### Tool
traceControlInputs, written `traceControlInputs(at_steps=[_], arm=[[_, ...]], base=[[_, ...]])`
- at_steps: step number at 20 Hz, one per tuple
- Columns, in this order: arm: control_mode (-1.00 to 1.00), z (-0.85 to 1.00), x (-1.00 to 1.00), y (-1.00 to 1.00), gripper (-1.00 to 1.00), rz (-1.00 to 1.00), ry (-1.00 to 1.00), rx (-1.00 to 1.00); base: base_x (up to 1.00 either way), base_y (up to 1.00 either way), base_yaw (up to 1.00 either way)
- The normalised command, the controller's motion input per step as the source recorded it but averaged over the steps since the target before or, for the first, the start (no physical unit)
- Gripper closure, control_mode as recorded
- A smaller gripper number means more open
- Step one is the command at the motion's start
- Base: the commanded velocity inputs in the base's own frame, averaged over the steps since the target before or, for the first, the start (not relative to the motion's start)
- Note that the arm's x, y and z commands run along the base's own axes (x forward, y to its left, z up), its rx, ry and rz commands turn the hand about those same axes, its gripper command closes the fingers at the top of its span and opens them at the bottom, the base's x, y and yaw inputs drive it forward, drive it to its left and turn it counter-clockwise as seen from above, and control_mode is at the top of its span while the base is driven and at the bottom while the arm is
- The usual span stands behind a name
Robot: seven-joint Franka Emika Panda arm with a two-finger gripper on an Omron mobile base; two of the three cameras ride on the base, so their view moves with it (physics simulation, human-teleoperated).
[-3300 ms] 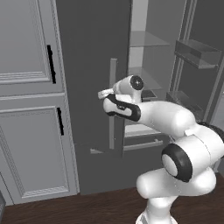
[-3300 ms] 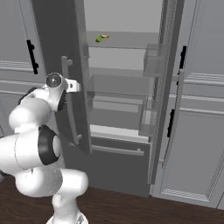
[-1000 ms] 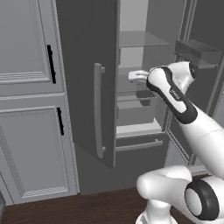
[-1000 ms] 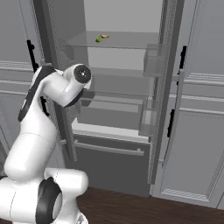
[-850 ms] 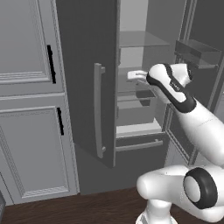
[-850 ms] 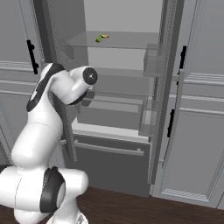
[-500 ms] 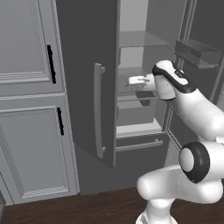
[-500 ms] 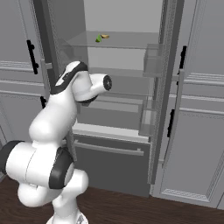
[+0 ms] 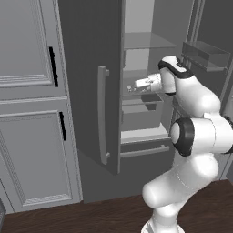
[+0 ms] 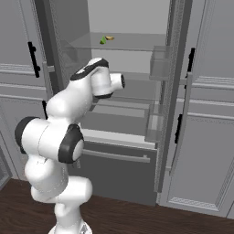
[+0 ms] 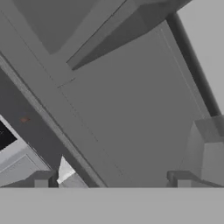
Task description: Grab a lemon wedge from the fridge and one ice cube from the ice bowl, and put them in the glass of lemonade.
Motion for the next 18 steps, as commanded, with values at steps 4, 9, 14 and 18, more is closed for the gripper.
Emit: traceControlInputs(at_steps=[4,9,14,18], arm=[[-1.00,-0.04,0.43,0.29,-1.00,0.00,0.00,0.00],[-1.00,-0.05,0.03,0.61,-1.00,0.00,0.00,0.00],[-1.00,-0.02,-0.35,0.98,-1.00,0.00,-0.06,0.00],[-1.00,0.00,-0.71,0.99,-1.00,0.01,-0.07,0.00]], base=[[0.00,0.00,0.00],[0.00,0.00,0.00],[0.00,0.00,0.00],[0.00,0.00,0.00]])
